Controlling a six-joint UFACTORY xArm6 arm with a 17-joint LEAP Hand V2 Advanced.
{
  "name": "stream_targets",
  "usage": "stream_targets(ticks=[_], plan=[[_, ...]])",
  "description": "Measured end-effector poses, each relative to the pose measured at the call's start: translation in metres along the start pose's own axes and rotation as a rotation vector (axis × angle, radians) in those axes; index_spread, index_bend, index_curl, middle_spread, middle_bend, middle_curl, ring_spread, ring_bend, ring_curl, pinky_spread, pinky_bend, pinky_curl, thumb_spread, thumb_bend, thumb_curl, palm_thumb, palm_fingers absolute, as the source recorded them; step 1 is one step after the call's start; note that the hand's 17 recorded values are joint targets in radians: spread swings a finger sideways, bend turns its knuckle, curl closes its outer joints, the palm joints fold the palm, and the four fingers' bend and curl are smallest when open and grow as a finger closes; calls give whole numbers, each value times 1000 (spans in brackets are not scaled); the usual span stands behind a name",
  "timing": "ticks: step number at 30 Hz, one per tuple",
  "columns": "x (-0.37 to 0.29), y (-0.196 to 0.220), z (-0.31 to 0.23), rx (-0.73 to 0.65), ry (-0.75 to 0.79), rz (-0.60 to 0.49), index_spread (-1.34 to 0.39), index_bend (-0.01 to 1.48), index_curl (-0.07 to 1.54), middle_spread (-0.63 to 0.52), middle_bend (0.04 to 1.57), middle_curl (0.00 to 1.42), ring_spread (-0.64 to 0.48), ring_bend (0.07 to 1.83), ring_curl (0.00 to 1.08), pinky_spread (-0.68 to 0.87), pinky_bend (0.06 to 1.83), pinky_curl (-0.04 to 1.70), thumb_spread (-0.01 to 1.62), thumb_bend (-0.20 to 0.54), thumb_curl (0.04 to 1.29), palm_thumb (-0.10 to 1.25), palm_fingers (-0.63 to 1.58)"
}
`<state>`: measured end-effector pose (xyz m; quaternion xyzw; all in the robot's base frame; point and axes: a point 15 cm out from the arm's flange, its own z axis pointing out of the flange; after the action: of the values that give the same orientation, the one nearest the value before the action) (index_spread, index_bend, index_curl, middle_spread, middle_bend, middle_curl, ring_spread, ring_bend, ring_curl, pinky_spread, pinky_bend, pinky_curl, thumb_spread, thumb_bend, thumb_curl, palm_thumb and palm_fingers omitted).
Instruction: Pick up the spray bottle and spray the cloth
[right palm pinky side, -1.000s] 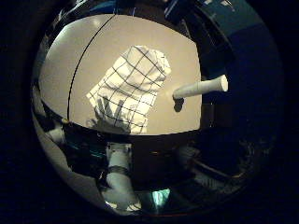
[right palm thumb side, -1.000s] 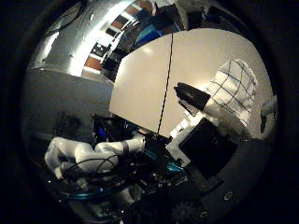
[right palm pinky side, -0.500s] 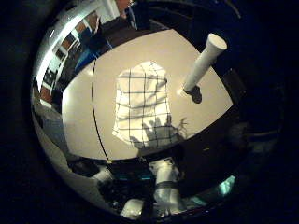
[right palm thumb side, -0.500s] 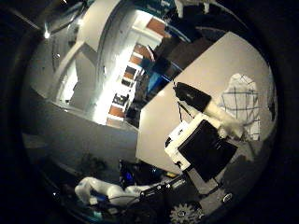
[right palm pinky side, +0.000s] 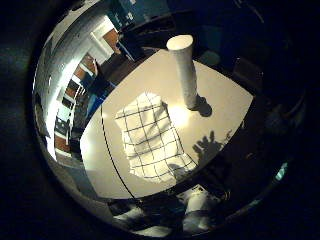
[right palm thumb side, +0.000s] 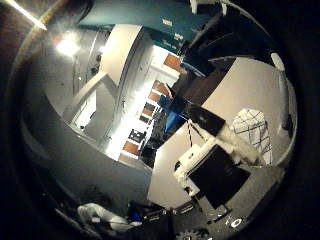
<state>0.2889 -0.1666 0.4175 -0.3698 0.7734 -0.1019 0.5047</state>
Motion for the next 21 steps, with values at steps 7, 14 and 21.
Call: stream_targets(ticks=[7,14,21], plan=[[13,0,0,120,-71,36,-177,151,290,98,232,425,146,511,302,340,500,251,1013,-26,382,795,181],[47,6,4,213,-59,59,-146,151,281,148,237,413,156,520,308,343,496,267,1022,-25,386,776,122],[67,1,-1,280,-12,58,-140,153,276,160,246,403,168,528,314,347,484,278,1027,-25,385,729,110]])
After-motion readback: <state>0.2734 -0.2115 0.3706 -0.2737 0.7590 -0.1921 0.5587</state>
